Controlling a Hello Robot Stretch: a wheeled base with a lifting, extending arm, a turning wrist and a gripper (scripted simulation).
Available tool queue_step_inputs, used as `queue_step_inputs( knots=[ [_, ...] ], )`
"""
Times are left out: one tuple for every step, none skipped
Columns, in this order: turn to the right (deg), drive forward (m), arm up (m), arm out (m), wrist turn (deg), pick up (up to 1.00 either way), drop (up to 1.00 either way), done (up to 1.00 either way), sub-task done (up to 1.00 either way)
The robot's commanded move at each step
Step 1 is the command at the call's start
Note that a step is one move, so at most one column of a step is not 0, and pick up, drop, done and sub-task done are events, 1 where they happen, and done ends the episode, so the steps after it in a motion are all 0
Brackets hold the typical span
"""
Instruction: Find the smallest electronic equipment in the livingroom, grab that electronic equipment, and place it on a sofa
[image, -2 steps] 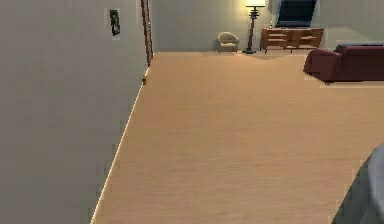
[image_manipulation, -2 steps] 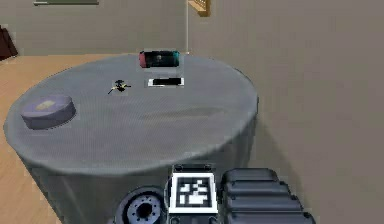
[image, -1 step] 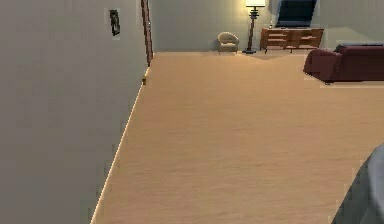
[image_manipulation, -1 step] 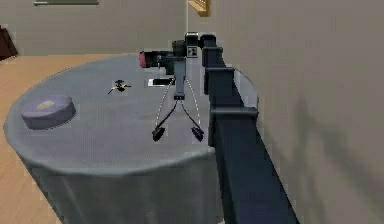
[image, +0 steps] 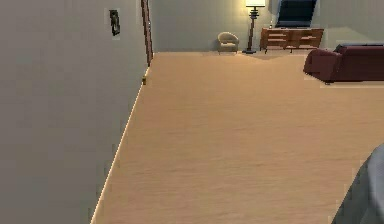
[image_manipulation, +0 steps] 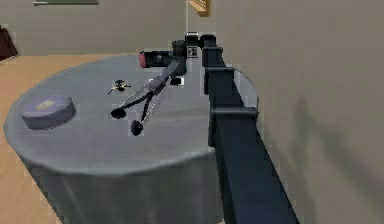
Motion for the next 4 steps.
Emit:
queue_step_inputs(
  knots=[
    [0.0, 0.0, 0.0, 0.0, 45.0, 0.0, 0.0, 0.0, 0.0],
    [0.0, 0.0, 0.0, 0.0, 45.0, 0.0, 0.0, 0.0, 0.0],
    [0.0, 0.0, 0.0, 0.0, 12.0, 0.0, 0.0, 0.0, 0.0],
    [0.0, 0.0, -0.04, 0.0, 0.0, 0.0, 0.0, 0.0, 0.0]
  ],
)
